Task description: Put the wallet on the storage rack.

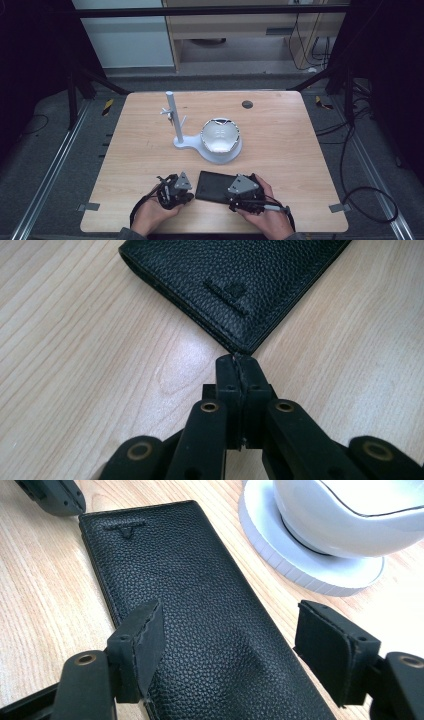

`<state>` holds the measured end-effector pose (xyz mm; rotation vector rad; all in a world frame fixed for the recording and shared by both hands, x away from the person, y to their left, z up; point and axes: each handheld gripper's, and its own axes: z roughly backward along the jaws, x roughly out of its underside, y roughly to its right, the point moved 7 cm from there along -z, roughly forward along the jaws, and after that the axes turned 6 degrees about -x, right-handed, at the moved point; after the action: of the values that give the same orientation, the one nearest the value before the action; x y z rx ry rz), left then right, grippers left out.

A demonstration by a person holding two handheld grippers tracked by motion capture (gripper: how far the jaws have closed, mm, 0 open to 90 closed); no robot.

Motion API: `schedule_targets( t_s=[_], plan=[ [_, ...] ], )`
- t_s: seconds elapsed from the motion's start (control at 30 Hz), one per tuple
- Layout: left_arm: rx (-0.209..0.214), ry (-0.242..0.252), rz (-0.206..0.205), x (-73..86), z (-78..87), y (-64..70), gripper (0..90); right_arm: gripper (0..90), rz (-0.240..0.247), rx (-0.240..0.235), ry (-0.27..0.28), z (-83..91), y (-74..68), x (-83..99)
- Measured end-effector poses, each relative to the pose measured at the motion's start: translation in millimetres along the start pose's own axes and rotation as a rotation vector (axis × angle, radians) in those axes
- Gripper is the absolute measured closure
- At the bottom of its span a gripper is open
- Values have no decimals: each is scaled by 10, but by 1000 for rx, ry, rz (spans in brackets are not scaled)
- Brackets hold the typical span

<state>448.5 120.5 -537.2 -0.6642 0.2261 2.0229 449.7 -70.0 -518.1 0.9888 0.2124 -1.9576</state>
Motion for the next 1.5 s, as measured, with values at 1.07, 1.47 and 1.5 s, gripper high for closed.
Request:
schedule_targets(
  t_s=[1.07,1.47,1.5],
  plan=[
    [69,151,92,-453,67,-94,884,382,26,3,-89,-181,97,67],
    [37,157,122,-528,68,-115,715,694,119,62,-111,-180,157,6],
    [9,154,128,-532,69,-138,631,732,132,71,-110,-164,171,-4]
  ],
)
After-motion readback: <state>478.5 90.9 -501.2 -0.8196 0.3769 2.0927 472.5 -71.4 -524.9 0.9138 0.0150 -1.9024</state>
